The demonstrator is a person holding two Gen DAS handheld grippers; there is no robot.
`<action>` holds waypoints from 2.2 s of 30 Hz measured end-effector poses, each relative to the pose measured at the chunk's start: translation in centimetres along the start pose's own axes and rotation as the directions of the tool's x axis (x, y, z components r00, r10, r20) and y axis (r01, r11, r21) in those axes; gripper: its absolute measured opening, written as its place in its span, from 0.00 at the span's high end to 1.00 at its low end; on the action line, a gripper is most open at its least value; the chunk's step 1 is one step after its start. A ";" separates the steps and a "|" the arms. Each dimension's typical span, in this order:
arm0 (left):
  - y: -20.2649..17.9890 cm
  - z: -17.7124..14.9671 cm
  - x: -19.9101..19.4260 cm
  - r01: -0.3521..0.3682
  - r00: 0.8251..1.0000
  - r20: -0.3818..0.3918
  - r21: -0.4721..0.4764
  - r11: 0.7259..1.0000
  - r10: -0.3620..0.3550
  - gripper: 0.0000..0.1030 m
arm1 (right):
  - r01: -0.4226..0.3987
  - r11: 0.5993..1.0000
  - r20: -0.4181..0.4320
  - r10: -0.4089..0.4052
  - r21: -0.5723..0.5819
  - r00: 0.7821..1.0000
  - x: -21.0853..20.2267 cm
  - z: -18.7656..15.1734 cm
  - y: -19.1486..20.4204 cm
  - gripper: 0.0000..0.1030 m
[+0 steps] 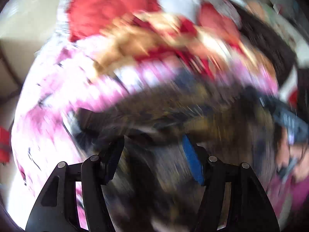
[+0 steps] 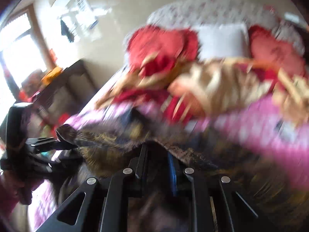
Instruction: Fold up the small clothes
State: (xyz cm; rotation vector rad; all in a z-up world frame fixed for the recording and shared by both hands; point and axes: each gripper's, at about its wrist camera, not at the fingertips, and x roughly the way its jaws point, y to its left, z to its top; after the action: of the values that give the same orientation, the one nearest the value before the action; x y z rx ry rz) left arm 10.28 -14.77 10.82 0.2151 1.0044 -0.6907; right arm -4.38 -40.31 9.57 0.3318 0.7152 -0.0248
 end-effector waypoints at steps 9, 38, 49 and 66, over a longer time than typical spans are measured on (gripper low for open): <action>3.4 0.4 -4.1 0.041 0.994 0.108 -0.088 0.995 -0.031 0.39 | -0.064 0.997 0.076 0.068 -0.053 0.995 -8.5 -2.6 -1.8 0.54; 4.6 -2.8 -1.2 -0.038 0.999 0.015 -0.130 0.991 0.040 0.39 | 0.036 0.882 -0.104 -0.095 -0.469 0.990 -2.4 1.0 0.3 0.96; 2.5 -1.9 0.1 -0.050 0.999 0.004 -0.104 0.993 0.050 0.39 | 0.235 0.947 -0.088 -0.259 -0.220 0.962 -1.7 0.7 -3.5 0.67; 4.8 -2.0 1.3 -0.059 0.998 -0.018 -0.184 0.981 0.057 0.38 | 0.401 0.912 -0.010 -0.402 0.082 0.916 -6.7 -2.5 -11.7 0.61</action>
State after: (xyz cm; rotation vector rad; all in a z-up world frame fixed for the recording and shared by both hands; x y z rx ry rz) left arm 12.30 -10.68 8.01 0.0866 1.0633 -0.5405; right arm -12.59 -51.22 8.75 0.2586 0.7672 -0.4483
